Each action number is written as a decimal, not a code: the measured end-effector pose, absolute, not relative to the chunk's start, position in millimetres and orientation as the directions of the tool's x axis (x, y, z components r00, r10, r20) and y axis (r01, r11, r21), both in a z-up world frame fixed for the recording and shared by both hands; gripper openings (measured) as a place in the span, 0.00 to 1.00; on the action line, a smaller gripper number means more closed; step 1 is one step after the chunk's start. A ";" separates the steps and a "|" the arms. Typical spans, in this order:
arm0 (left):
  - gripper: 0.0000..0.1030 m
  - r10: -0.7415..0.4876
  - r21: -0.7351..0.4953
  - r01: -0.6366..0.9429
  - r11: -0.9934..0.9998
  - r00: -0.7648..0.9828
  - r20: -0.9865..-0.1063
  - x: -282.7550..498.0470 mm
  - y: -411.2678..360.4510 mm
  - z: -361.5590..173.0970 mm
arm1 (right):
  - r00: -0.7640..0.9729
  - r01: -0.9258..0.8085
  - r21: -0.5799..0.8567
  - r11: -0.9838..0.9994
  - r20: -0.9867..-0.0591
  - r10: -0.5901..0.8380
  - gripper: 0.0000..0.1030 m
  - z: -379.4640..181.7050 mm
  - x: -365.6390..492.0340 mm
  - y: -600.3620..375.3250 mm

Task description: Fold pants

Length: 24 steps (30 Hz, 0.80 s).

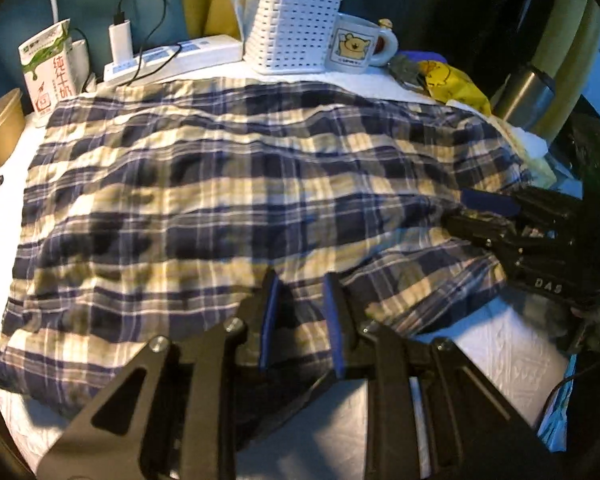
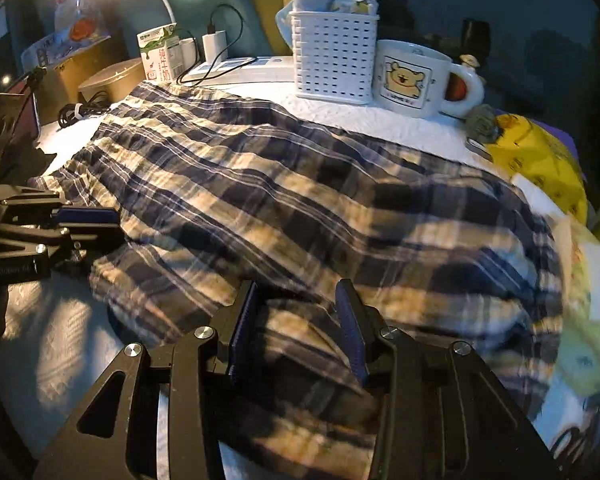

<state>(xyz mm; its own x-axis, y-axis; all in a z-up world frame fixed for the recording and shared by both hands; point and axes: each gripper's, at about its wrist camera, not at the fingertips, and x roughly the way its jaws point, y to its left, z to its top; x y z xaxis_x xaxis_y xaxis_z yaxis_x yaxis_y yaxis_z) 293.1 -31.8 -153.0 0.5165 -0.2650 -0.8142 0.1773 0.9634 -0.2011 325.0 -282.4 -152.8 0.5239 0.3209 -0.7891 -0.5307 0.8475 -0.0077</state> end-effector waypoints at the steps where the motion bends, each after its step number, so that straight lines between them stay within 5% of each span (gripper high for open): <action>1: 0.23 -0.270 -0.210 0.172 0.962 0.516 -0.813 292.8 -30.5 -153.8 | 0.527 -0.526 -0.007 0.851 -0.787 0.319 0.41 -152.9 323.0 -284.5; 24: 0.23 -0.127 -0.134 0.027 0.991 0.545 -0.829 243.9 33.3 -155.4 | 0.596 -0.400 -0.078 0.913 -0.779 0.194 0.49 -151.9 271.3 -292.2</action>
<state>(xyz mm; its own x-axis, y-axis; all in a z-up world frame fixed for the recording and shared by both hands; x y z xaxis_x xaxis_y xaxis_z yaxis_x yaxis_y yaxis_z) 243.9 33.3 -155.4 0.5446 -0.1266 -0.8291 0.0267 0.9907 -0.1337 271.3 -292.2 -151.9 0.5962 0.1944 -0.7790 -0.3996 0.9134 -0.0778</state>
